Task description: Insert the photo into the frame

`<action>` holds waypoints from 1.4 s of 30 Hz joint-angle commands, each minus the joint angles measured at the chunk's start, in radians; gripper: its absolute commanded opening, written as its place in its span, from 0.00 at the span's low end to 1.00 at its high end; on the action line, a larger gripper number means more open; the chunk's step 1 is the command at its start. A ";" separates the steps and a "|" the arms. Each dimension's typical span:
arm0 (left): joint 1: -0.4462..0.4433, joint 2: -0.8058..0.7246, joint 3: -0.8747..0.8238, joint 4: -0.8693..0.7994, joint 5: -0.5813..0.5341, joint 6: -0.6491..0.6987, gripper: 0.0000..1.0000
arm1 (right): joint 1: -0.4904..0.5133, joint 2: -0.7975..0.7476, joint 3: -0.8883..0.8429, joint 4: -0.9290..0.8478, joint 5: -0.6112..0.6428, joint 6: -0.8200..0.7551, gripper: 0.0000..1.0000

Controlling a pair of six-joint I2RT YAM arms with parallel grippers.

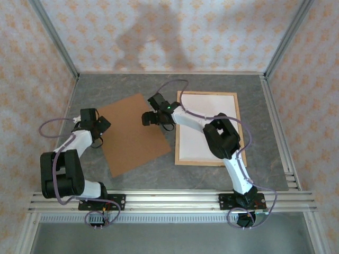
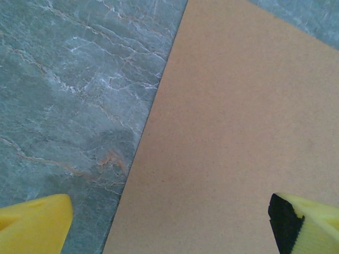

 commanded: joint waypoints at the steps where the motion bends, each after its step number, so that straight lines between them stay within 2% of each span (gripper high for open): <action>1: 0.002 0.046 0.043 -0.022 0.017 0.025 0.96 | -0.003 0.058 0.083 -0.059 0.051 0.009 0.88; 11: -0.022 0.119 0.017 0.021 0.129 0.022 0.94 | -0.003 0.147 0.147 -0.092 -0.008 0.015 0.87; 21: -0.059 0.158 -0.052 0.110 0.213 -0.012 0.94 | -0.003 0.151 0.123 -0.025 -0.202 0.081 0.82; 31: -0.061 0.153 -0.101 0.162 0.230 -0.017 0.93 | -0.021 0.093 0.084 0.072 -0.326 0.152 0.77; 42: -0.059 0.146 -0.128 0.186 0.240 -0.018 0.93 | -0.068 -0.033 -0.049 0.321 -0.530 0.210 0.59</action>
